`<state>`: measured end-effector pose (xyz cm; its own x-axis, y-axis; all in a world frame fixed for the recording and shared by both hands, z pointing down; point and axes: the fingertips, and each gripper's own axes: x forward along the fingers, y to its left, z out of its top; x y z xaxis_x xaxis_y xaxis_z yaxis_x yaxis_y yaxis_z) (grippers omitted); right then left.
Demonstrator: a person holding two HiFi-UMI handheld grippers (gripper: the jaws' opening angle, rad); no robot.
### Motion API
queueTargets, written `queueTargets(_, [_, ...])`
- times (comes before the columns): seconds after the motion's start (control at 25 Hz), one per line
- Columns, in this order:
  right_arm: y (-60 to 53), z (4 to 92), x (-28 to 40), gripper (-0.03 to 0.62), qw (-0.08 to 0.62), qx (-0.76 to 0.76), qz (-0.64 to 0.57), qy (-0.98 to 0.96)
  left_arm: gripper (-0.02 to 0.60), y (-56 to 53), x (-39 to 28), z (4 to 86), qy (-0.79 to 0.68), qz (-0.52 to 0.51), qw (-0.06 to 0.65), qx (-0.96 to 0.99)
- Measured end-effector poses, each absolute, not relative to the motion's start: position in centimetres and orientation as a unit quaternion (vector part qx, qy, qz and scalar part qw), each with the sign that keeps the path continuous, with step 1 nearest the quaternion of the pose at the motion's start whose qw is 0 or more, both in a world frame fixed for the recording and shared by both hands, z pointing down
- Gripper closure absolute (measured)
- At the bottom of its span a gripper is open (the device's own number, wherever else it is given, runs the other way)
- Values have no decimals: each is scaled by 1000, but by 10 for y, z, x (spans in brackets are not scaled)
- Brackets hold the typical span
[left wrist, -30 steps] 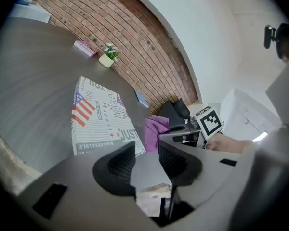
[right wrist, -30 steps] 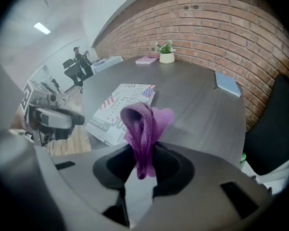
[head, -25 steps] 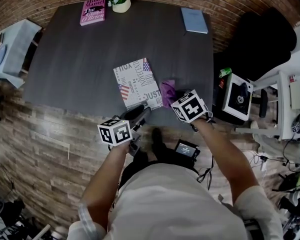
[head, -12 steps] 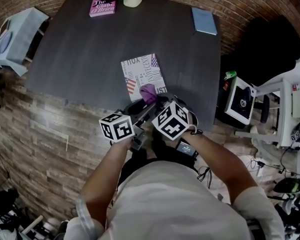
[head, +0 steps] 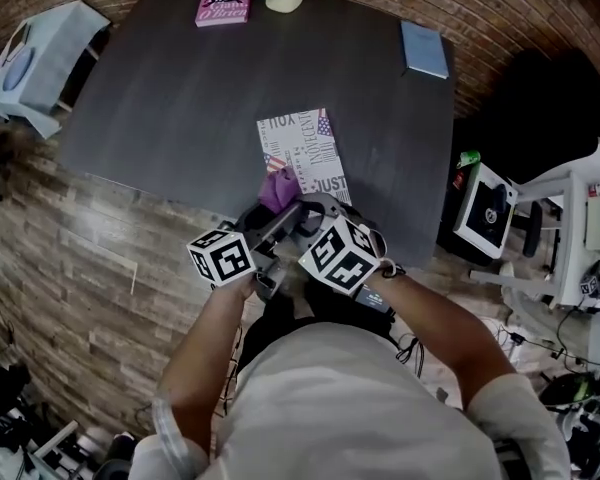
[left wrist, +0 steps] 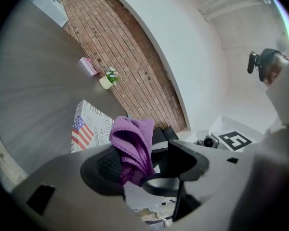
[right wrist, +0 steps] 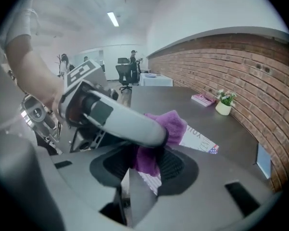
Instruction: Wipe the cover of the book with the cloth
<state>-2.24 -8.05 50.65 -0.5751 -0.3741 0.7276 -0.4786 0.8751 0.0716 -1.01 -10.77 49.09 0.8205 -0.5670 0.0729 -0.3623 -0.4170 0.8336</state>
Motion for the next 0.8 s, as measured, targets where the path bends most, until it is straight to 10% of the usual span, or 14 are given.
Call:
queueTargets(0.32, [-74, 505, -40, 436, 373, 199, 61, -904, 456, -110, -40, 499, -280, -135, 486, 817])
queueTargets(0.68, [-95, 524, -35, 442, 394, 215, 84, -890, 468, -135, -82, 527, -349, -81, 449, 818])
queueTargets(0.8, [-108, 541, -19, 536, 429, 229, 95, -869, 468, -146, -89, 536, -363, -35, 418, 832])
